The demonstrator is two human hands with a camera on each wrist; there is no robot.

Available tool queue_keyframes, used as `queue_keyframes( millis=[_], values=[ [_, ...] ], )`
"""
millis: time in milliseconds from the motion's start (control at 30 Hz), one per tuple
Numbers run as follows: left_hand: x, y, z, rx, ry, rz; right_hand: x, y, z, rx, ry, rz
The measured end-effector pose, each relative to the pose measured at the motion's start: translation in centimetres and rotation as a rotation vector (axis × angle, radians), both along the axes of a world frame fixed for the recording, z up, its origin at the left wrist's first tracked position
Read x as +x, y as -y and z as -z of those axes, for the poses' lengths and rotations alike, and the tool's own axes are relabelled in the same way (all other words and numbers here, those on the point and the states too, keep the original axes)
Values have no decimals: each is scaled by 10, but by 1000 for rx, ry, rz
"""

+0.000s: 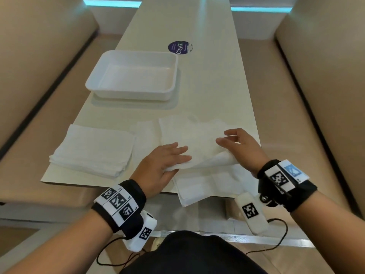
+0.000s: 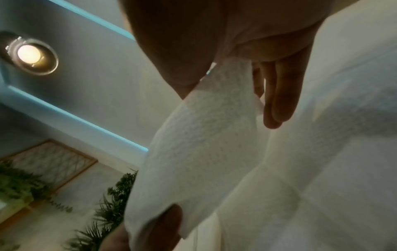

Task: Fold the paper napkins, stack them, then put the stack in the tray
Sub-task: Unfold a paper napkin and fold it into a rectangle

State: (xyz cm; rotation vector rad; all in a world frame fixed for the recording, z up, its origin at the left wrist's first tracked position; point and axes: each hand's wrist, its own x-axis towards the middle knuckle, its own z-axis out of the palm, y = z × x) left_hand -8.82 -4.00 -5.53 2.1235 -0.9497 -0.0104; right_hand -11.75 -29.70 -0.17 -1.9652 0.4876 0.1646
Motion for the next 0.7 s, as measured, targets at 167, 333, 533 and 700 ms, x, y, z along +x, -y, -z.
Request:
queue_keyframes(
  millis=[167, 333, 533, 700],
  values=[
    [-1, -10, -13, 116, -278, -133, -1, 1, 3, 84, 149, 4],
    [12, -14, -22, -73, -640, -230, -4, 0, -3, 176, 280, 10],
    [32, 3, -29, -19, -705, -432, -3, 3, -24, 309, 431, -57],
    [40, 14, -35, -47, -762, -443, 1, 13, -33, 416, 500, 31]
  ],
)
